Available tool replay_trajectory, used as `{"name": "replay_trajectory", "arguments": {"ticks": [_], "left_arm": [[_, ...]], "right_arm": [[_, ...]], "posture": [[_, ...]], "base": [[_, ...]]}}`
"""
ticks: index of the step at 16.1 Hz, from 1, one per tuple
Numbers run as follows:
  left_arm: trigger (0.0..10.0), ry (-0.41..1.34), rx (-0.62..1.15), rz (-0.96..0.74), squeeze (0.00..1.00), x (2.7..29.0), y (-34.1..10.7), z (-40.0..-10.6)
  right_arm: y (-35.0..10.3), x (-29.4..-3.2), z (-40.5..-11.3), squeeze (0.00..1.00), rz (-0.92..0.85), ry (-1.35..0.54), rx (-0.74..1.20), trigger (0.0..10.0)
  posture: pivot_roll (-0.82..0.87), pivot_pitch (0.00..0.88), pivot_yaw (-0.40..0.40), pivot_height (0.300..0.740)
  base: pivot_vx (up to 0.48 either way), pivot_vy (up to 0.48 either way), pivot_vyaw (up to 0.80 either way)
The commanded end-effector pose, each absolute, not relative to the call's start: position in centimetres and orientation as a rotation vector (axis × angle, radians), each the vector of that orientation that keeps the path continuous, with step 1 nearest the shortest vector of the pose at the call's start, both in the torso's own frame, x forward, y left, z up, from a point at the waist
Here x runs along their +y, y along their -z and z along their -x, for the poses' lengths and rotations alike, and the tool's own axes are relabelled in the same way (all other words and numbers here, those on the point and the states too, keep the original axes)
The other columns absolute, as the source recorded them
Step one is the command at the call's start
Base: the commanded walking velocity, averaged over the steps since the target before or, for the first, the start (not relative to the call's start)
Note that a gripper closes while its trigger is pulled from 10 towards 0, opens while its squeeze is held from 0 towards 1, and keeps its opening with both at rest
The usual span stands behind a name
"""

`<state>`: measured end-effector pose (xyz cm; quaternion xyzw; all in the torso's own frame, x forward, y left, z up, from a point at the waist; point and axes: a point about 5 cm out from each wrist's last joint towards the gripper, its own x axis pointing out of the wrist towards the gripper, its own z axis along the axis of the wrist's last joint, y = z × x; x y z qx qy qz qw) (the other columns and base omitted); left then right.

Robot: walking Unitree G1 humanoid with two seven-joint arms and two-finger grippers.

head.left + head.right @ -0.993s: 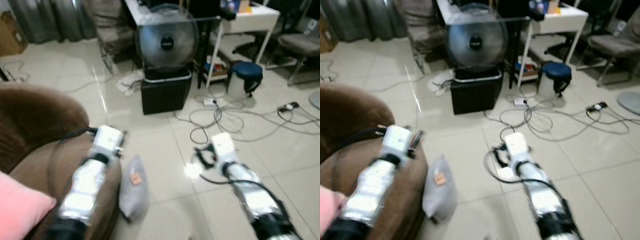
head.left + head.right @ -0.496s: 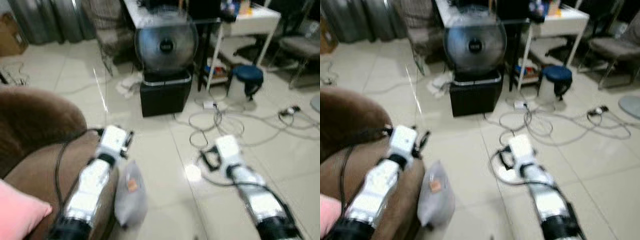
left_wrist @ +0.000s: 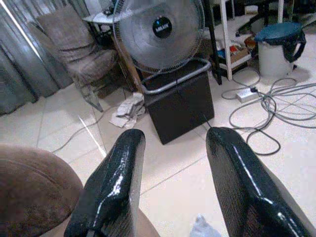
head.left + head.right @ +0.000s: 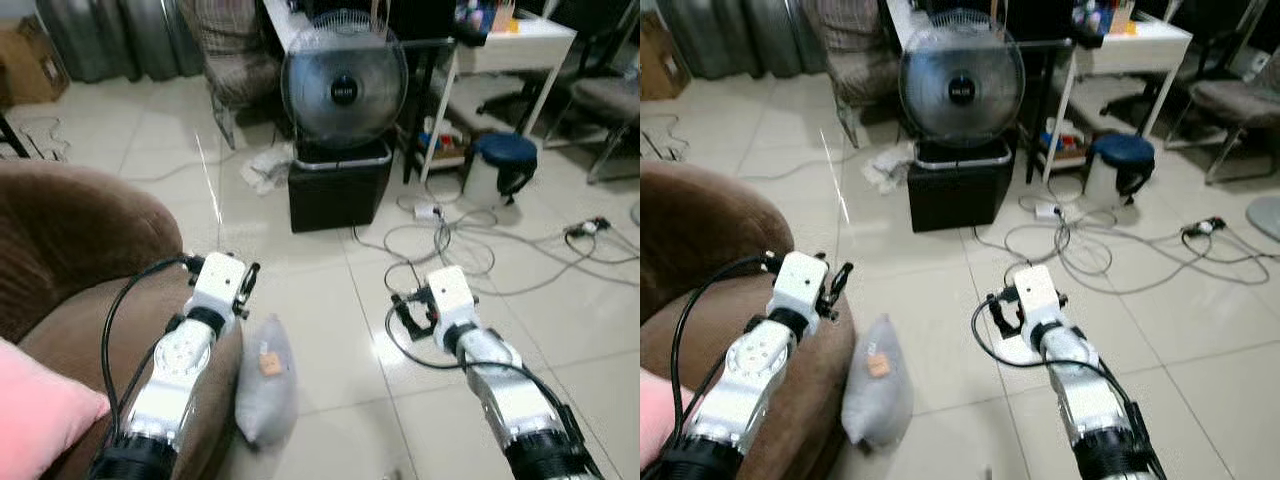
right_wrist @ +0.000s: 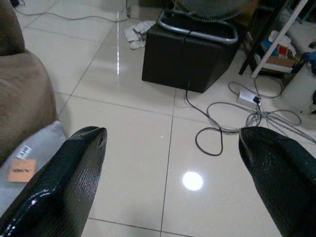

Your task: Move the pillow to the sofa from floor

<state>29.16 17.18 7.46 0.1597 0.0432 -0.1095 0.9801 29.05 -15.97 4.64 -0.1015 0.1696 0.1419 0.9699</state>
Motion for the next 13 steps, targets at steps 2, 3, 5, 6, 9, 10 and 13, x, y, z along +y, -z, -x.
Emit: {"name": "replay_trajectory", "arguments": {"ticks": [2,3,5,6,9,10,13], "left_arm": [[10.0,0.226,0.078,-0.325,0.00,16.98,-7.71,-29.33],[10.0,0.227,0.077,-0.325,0.00,16.93,-7.70,-29.31],[10.0,0.228,0.077,-0.323,0.00,16.92,-7.70,-29.31],[10.0,0.229,0.078,-0.322,0.00,16.89,-7.66,-29.26],[10.0,0.228,0.078,-0.323,0.00,16.92,-7.62,-29.22],[10.0,0.227,0.078,-0.324,0.00,16.93,-7.61,-29.19],[10.0,0.214,0.084,-0.330,0.00,17.05,-7.49,-29.14]], "right_arm": [[-5.18,-16.01,-29.25,0.00,0.204,-0.287,0.327,10.0],[-5.20,-16.05,-29.24,0.00,0.205,-0.287,0.327,10.0],[-5.21,-16.05,-29.31,0.00,0.196,-0.283,0.331,10.0],[-5.15,-16.10,-29.32,0.00,0.193,-0.281,0.334,10.0],[-5.05,-16.11,-29.32,0.00,0.204,-0.289,0.335,10.0],[-5.01,-16.09,-29.28,0.00,0.206,-0.292,0.336,10.0],[-4.91,-16.05,-29.23,0.00,0.204,-0.298,0.337,10.0]], "posture": [[0.06,0.000,0.018,0.740],[0.06,0.000,0.015,0.740],[0.06,0.000,0.015,0.740],[0.06,0.000,0.013,0.740],[0.06,0.000,0.012,0.740],[0.06,0.000,0.012,0.740],[0.06,0.000,0.012,0.740]], "base": [[0.300,0.000,0.00],[0.304,0.000,0.00],[0.304,0.000,-0.22],[0.300,0.000,-0.76],[0.304,0.000,-0.25],[0.300,0.000,0.00],[0.082,0.000,0.00]]}}
